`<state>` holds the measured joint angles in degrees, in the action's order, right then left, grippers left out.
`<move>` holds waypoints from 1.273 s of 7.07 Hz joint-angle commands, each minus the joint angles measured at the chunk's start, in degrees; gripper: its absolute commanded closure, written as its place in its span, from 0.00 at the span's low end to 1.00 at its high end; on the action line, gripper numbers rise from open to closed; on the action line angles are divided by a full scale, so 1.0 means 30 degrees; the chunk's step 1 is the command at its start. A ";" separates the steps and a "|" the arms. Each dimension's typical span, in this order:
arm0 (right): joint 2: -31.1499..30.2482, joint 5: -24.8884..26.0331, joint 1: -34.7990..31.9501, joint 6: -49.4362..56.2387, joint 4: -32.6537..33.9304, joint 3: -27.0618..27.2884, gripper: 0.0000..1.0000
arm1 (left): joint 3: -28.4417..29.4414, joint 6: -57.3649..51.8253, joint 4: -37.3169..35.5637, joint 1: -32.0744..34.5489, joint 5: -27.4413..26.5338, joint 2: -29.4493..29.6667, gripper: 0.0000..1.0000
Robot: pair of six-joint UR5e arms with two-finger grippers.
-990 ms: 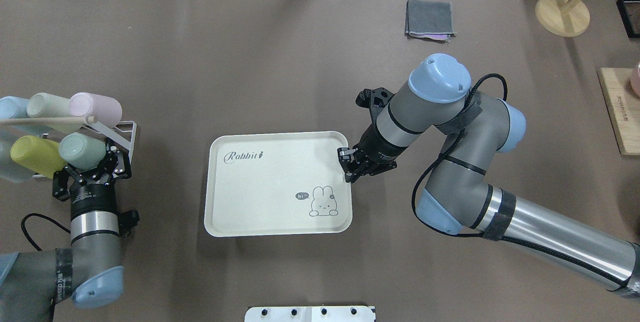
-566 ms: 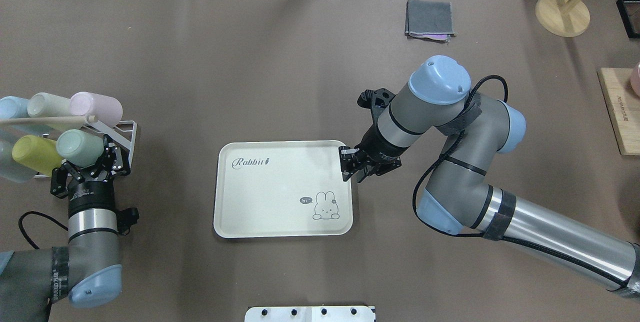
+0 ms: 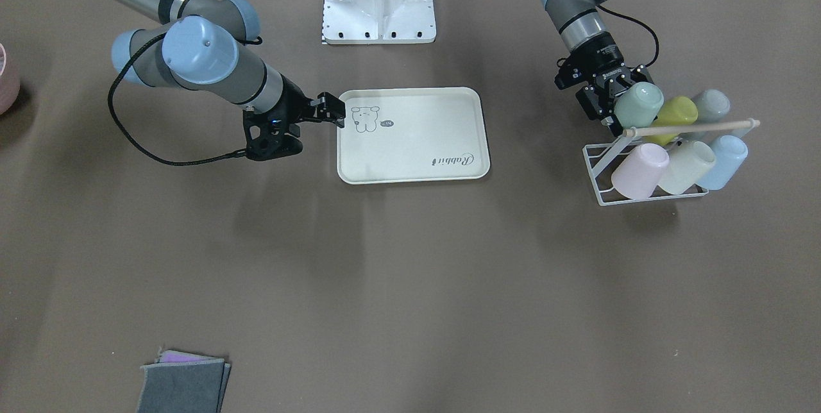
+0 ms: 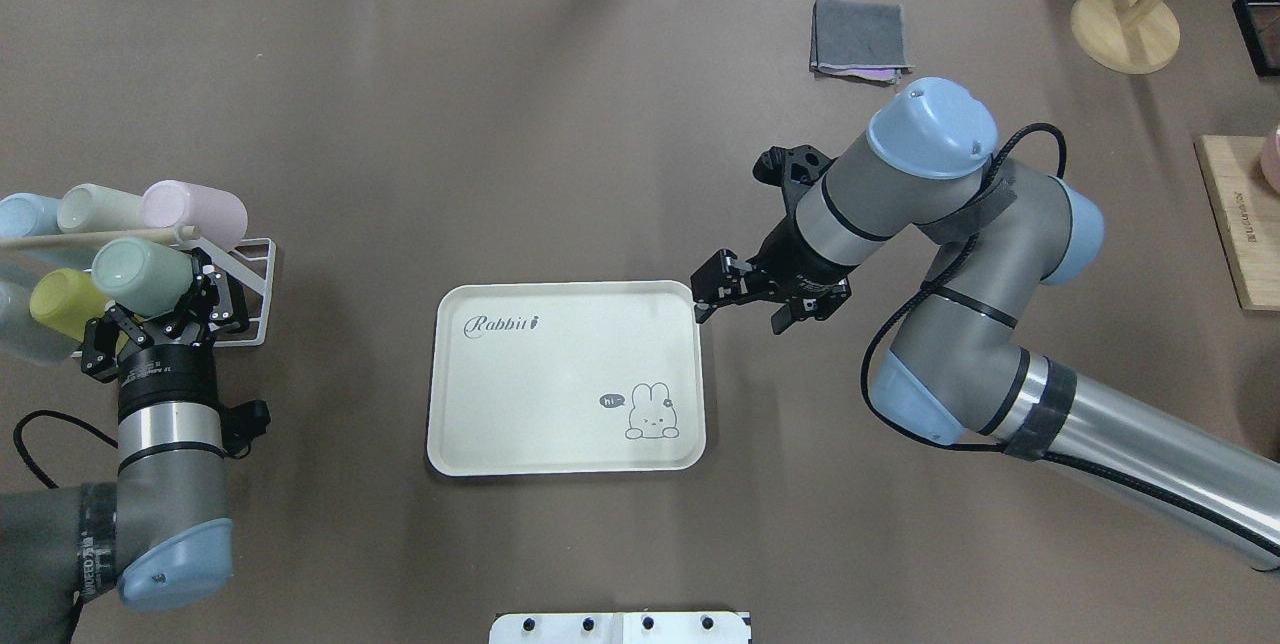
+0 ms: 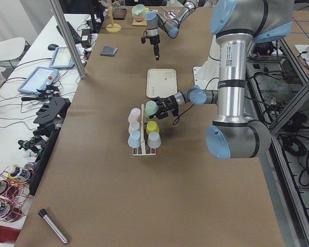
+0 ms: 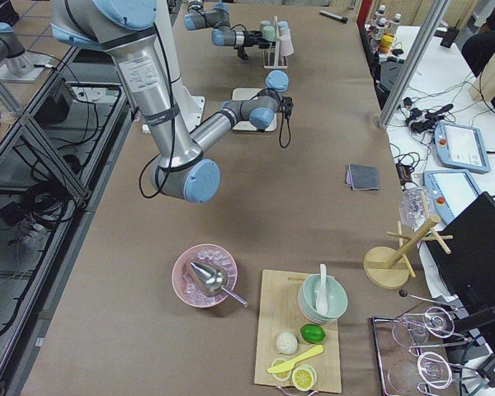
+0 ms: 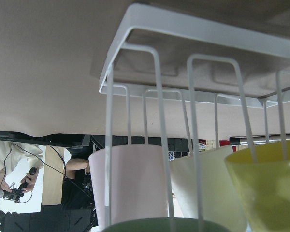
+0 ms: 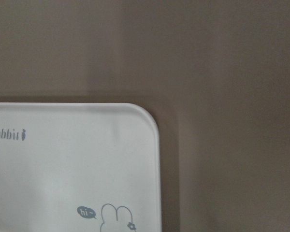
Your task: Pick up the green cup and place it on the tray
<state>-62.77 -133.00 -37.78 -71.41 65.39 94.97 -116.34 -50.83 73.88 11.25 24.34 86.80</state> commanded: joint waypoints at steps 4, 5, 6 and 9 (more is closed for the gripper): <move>-0.4881 -0.0316 -0.1672 0.2589 0.0233 0.2794 0.00 | -0.1562 -0.0634 -0.0017 0.0264 0.0001 -0.0866 0.22; -0.5611 -0.0461 -0.2284 0.4622 0.0233 0.2912 0.00 | -0.1852 -0.0663 -0.0046 0.0235 0.0001 -0.0897 0.22; -0.6953 -0.0520 -0.2928 0.6963 0.0291 0.3638 0.00 | -0.2319 -0.1069 -0.0047 0.0264 0.0030 -0.0926 0.22; -0.7902 -0.2279 -0.6788 1.3791 0.3677 0.4200 0.00 | -0.2879 -0.1337 0.0012 0.0586 0.0060 -0.0577 0.22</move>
<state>-85.51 -138.77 -53.47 -38.23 72.11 107.02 -124.41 -54.76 73.82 12.75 24.51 84.50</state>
